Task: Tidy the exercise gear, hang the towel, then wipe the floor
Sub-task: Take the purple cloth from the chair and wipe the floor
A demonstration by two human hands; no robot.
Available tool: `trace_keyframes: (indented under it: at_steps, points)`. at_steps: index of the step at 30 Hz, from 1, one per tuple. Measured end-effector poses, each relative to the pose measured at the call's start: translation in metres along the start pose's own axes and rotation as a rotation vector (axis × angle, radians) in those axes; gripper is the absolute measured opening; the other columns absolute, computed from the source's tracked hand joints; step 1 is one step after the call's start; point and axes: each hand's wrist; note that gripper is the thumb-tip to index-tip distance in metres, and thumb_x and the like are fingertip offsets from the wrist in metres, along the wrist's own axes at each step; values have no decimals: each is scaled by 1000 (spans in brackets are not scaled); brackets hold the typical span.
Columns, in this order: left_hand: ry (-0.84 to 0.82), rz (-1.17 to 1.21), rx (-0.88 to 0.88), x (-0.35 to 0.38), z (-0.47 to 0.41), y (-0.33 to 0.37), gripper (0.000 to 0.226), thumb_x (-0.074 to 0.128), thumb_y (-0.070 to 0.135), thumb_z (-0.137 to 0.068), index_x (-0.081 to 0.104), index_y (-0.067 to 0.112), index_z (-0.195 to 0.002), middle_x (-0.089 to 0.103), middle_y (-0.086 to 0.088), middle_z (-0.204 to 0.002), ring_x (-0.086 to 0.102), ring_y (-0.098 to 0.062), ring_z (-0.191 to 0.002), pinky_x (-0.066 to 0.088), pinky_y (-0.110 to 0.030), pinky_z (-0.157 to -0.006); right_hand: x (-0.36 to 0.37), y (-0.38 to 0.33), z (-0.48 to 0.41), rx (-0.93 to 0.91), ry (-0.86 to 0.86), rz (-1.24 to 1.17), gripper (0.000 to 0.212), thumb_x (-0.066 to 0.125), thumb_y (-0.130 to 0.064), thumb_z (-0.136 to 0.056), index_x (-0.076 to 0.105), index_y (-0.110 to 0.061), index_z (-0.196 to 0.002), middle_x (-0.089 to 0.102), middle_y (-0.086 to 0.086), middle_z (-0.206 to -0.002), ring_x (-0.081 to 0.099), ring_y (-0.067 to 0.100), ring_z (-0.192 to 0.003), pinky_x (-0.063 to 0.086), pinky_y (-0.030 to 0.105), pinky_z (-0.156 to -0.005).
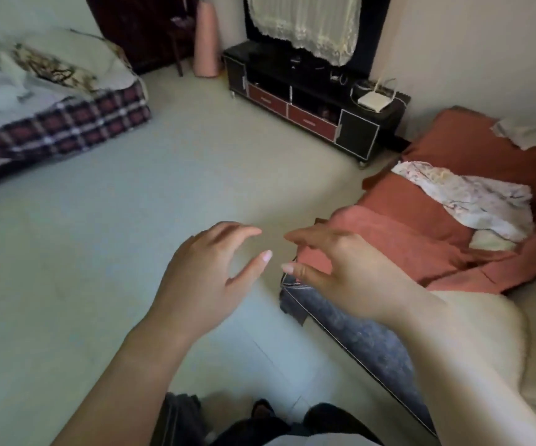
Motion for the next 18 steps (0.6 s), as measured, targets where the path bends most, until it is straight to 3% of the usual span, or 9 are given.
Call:
trace_keyframes:
  at_steps: [3,7,11,14,18]
  points:
    - [55,-18,-116,-16,7,-28,47,35,59,-84,55,33,-119,56,17,-120,52,-6,-106,38,-22,-83,16,-14,-41,-90,-84,-31,54,51,-54,-84,51,-24,-130,54,-8,-128,47,-4,-98,33,4,-79]
    - [96,-30,-202,-29,0,-56,45,36,57,-85,53,35,-121,55,20,-122,47,2,-106,31,-16,-80,25,-19,-85,-136,-114,-56,53,51,-56,-83,51,-28,-128,55,-12,-123,46,-4,-100,33,8,-76]
    - [85,-32,-208,-28,-36,-75,47,35,57,-85,53,35,-121,54,20,-123,43,4,-107,29,-12,-78,23,-6,-126,-156,-111,-50,51,52,-54,-83,52,-28,-127,56,-12,-120,47,-3,-99,30,2,-74]
    - [51,-21,-178,-20,-83,-88,47,34,57,-85,53,34,-122,54,19,-123,46,4,-106,30,-11,-76,16,14,-163,-135,-101,-42,50,53,-53,-84,53,-27,-127,57,-11,-120,48,-2,-100,31,7,-73]
    - [-19,-25,-100,-5,-176,-108,48,34,57,-85,52,33,-123,54,17,-124,50,-3,-108,35,-20,-82,-3,57,-224,-64,-43,-25,50,54,-51,-84,53,-25,-127,57,-8,-121,46,-3,-99,32,11,-74]
Point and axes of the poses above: each hand's wrist, its own z-axis away from the middle knuckle, its own x-axis out of the palm, y = z × x
